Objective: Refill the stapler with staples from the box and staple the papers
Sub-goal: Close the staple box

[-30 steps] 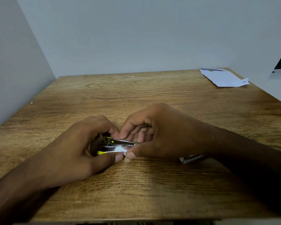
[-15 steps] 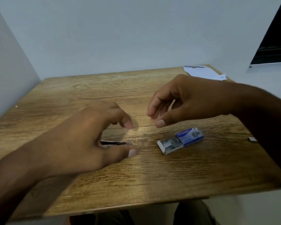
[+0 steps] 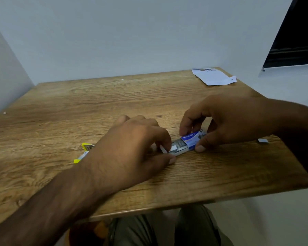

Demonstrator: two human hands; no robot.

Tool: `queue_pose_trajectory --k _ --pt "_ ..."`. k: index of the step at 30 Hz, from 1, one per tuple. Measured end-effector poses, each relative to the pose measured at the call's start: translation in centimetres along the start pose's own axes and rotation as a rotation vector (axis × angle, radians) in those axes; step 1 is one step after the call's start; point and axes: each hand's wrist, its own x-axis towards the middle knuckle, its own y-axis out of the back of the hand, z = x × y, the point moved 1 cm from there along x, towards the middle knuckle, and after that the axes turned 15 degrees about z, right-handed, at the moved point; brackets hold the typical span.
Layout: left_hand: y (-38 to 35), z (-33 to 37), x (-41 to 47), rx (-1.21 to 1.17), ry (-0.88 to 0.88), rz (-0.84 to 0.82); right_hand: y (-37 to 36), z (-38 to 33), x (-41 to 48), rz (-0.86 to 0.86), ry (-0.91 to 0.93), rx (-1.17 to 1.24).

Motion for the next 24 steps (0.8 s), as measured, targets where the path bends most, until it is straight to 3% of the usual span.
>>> queue_pose_trajectory --k 9,14,24 --pt "-0.03 -0.1 -0.56 -0.103 0.204 0.114 -0.44 0.02 -0.28 0.068 -0.022 0.067" --pt "-0.71 -0.09 -0.44 -0.143 0.148 0.149 -0.57 -0.03 -0.24 0.093 -0.017 0.076" --pt "-0.68 0.02 0.12 -0.172 0.201 0.127 -1.14 -0.1 0.09 0.094 -0.006 0.145"
